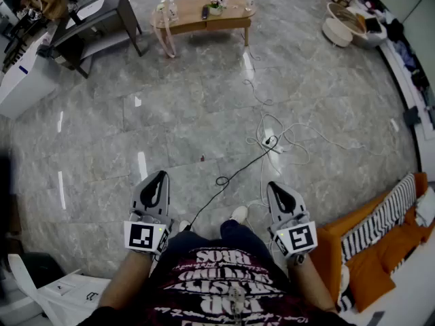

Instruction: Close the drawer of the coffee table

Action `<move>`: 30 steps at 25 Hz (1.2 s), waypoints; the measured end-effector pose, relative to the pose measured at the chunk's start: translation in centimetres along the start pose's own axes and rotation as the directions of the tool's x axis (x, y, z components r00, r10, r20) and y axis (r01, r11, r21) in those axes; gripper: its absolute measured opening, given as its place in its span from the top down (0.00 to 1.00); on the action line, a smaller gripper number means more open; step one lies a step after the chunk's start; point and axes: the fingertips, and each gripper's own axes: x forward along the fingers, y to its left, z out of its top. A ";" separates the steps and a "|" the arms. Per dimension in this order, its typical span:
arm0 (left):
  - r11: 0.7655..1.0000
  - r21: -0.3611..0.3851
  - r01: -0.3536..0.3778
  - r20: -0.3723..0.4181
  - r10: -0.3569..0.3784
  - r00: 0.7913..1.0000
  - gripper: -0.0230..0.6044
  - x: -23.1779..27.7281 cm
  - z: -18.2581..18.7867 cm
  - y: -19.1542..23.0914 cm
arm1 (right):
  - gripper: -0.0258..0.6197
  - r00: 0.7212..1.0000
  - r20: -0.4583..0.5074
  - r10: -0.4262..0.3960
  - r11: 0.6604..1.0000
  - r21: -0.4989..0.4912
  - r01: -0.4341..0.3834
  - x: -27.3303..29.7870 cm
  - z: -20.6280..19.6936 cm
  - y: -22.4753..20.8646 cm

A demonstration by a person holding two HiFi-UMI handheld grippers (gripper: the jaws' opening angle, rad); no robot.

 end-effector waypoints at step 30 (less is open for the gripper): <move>0.995 -0.048 0.092 0.097 -0.087 0.991 0.91 -7.7 1.6 -1.8 | 0.91 0.973 0.059 -0.223 0.973 0.078 0.218 -15.0 -0.1 8.6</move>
